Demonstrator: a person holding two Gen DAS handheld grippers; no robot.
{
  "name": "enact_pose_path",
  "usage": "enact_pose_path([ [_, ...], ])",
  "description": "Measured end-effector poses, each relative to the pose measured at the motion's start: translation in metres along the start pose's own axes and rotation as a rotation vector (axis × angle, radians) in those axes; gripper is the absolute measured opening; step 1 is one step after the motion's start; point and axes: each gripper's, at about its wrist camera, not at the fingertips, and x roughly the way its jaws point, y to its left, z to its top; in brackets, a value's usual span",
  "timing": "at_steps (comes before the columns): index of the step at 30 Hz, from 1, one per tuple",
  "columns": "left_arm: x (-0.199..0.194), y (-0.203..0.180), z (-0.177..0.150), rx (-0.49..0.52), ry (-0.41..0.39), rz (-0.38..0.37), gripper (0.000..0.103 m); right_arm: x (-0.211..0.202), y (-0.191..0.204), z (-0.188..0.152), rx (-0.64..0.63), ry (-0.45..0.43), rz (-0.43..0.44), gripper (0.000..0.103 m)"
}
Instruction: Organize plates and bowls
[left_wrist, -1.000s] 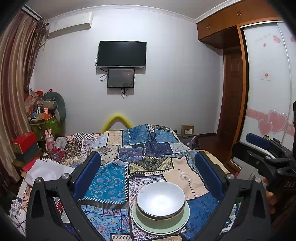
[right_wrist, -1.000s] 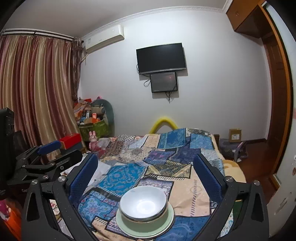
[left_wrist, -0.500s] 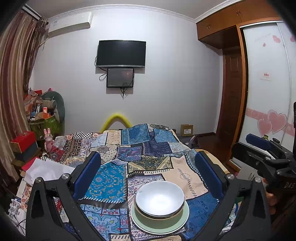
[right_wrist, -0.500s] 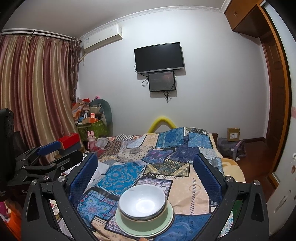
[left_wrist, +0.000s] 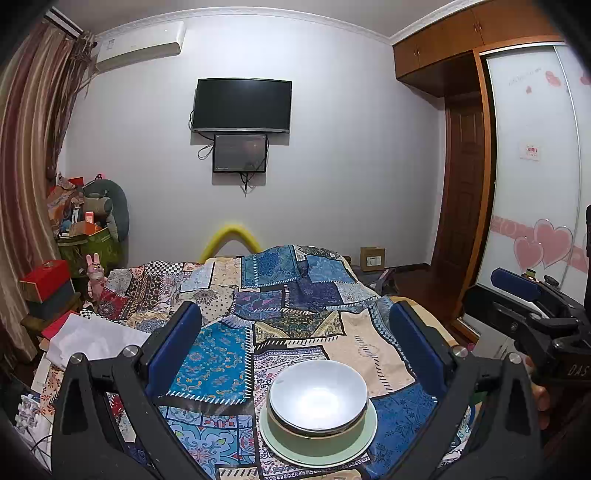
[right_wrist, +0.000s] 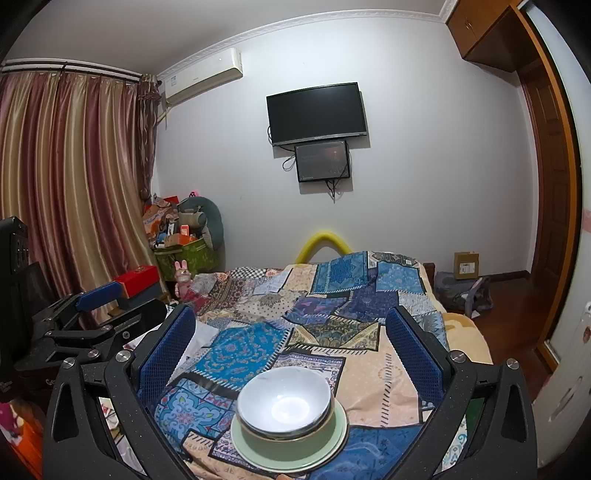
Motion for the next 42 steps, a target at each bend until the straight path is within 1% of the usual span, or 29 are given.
enact_pose_path([
  [23,0.0009,-0.0042,-0.0006,-0.001,-0.003,-0.028,0.103,-0.0007,0.0029,-0.0046,0.010,0.011,-0.008,0.103],
  [30,0.0029,-0.0023,-0.0005,-0.013,0.009,-0.033,0.103,-0.0008,0.0048,-0.0053,0.007,0.017,-0.009,0.103],
  [34,0.0042,-0.0020,-0.0013,-0.014,0.020,-0.049,0.103,0.0004,0.0057,-0.0055,0.011,0.022,-0.010,0.103],
  [42,0.0055,0.0038,-0.0006,-0.026,0.022,-0.039,0.103,0.0049,0.0059,-0.0054,0.015,0.033,-0.008,0.103],
])
